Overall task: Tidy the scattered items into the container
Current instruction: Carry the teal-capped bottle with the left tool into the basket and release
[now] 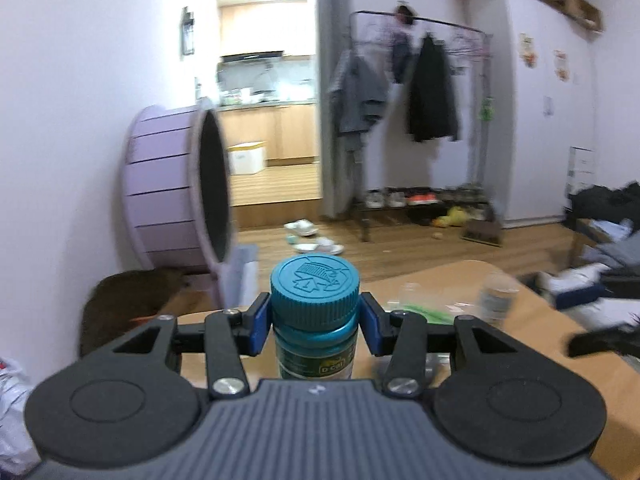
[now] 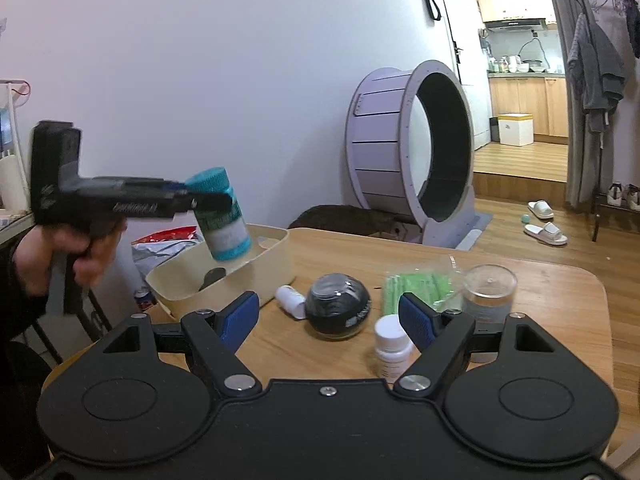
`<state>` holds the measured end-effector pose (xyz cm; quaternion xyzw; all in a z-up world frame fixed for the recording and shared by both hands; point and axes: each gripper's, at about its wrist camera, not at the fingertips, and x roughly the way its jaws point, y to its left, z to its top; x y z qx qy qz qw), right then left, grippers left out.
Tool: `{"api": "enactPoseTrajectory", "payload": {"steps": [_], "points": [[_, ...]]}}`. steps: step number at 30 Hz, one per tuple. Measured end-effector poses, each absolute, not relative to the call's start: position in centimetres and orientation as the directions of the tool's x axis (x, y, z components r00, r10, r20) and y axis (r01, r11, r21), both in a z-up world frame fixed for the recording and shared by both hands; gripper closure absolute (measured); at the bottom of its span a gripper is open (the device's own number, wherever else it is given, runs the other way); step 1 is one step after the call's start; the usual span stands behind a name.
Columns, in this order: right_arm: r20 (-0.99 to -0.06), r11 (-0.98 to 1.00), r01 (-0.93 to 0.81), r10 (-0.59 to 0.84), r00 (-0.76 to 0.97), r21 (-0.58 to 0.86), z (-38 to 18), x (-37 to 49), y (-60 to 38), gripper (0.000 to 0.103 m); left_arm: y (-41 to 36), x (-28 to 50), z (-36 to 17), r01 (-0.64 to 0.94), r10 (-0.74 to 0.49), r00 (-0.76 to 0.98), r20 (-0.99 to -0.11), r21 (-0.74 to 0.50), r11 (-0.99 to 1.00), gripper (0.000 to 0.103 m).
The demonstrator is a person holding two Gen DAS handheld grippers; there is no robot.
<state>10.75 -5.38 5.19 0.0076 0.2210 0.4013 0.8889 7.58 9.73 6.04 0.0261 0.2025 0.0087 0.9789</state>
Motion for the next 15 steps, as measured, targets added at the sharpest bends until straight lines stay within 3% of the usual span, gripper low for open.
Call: {"api": "enactPoseTrajectory", "payload": {"steps": [15], "points": [[-0.437, 0.661, -0.723, 0.721, 0.537, 0.202, 3.9, 10.9, -3.3, 0.027, 18.2, 13.9, 2.2, -0.101, 0.118, 0.843, -0.525, 0.061, 0.993, 0.057]]}}
